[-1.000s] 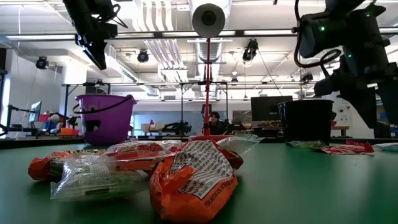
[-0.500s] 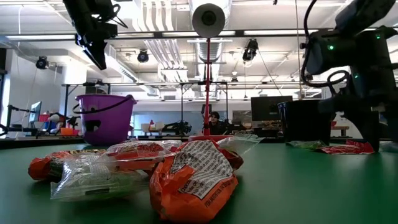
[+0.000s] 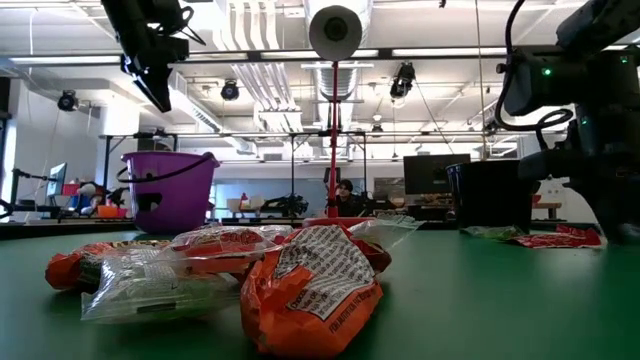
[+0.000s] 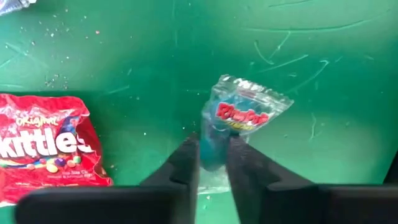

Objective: Sort candy
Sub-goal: Put the blue gummy into the light green bucket

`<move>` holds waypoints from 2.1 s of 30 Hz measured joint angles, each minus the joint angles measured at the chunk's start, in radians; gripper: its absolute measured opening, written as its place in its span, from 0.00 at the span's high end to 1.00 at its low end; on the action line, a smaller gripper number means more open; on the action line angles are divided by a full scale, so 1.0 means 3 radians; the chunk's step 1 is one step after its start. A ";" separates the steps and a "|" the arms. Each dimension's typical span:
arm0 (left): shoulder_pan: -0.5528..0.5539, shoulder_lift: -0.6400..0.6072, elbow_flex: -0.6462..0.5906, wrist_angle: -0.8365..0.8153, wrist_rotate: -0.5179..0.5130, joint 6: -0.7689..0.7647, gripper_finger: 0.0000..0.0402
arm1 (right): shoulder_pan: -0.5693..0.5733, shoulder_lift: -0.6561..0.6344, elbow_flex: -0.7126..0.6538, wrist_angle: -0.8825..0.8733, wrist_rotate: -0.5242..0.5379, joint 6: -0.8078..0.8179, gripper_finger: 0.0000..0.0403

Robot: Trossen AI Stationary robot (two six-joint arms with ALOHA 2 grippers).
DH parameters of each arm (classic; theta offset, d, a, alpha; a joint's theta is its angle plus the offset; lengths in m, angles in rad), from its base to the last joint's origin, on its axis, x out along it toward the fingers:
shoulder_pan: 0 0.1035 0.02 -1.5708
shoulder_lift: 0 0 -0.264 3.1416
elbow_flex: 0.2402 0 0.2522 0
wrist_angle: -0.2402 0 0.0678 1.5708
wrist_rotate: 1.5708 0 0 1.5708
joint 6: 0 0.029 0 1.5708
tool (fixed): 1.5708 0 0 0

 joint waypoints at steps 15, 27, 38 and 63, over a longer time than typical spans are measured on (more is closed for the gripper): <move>0.0000 0.0000 0.0000 -0.0011 0.0116 -0.0127 0.65 | 0.0098 -0.0088 0.0915 -0.0155 0.0003 -0.0550 0.97; -0.0021 0.0000 0.0000 -0.0016 0.1884 -0.0127 0.64 | 0.0270 0.0004 0.2108 -0.0026 0.0766 -0.1239 0.97; -0.0379 0.0000 0.0001 0.0239 0.2768 -0.0261 0.52 | 0.0218 0.0436 0.2658 0.0662 0.0990 -0.2188 0.97; -0.1310 0.0104 0.0001 0.1486 0.3060 -0.0377 0.54 | -0.0057 0.1680 0.4474 0.1082 0.0453 -0.3876 0.97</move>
